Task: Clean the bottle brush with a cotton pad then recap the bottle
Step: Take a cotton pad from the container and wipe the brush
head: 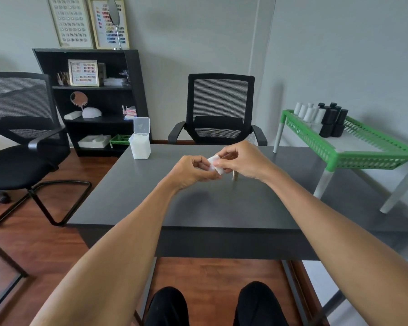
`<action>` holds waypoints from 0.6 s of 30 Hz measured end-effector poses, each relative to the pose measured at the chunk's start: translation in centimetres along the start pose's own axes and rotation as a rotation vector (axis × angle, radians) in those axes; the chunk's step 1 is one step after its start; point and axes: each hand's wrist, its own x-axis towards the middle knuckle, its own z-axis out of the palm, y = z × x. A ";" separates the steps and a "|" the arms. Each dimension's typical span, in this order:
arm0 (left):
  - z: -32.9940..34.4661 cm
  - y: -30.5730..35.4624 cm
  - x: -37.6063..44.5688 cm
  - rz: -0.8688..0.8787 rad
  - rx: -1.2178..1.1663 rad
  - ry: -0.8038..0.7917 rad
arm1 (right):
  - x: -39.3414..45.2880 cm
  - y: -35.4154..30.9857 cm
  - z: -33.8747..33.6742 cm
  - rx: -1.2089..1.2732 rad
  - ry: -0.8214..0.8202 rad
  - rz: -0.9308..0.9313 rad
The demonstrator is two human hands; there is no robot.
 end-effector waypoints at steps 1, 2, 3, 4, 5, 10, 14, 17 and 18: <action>-0.2 -0.1 -0.1 0.003 -0.017 -0.003 | -0.1 0.1 -0.3 0.014 -0.051 -0.011; -0.4 -0.2 -0.1 0.004 -0.036 -0.012 | -0.2 0.2 -0.5 0.030 -0.093 -0.017; -0.5 -0.3 -0.1 0.002 -0.049 -0.027 | -0.3 0.3 -0.7 0.031 -0.119 -0.018; -0.5 -0.3 -0.1 -0.001 -0.047 -0.046 | -0.2 0.3 -0.8 0.013 -0.127 -0.014; -0.5 -0.3 -0.1 -0.002 -0.035 -0.062 | -0.2 0.4 -0.8 -0.016 -0.121 -0.008; 0.5 -0.5 0.1 0.022 0.039 -0.038 | 0.0 0.3 -0.3 -0.132 -0.054 0.025; 1.1 -0.7 0.3 0.018 0.123 0.007 | 0.1 0.3 0.3 -0.195 0.011 0.040; 0.7 -0.9 0.1 -0.021 -0.004 -0.069 | -0.1 0.0 -0.3 -0.211 -0.047 -0.012; 0.4 -0.9 0.1 -0.030 -0.021 -0.110 | -0.2 0.0 -0.6 -0.207 -0.081 -0.024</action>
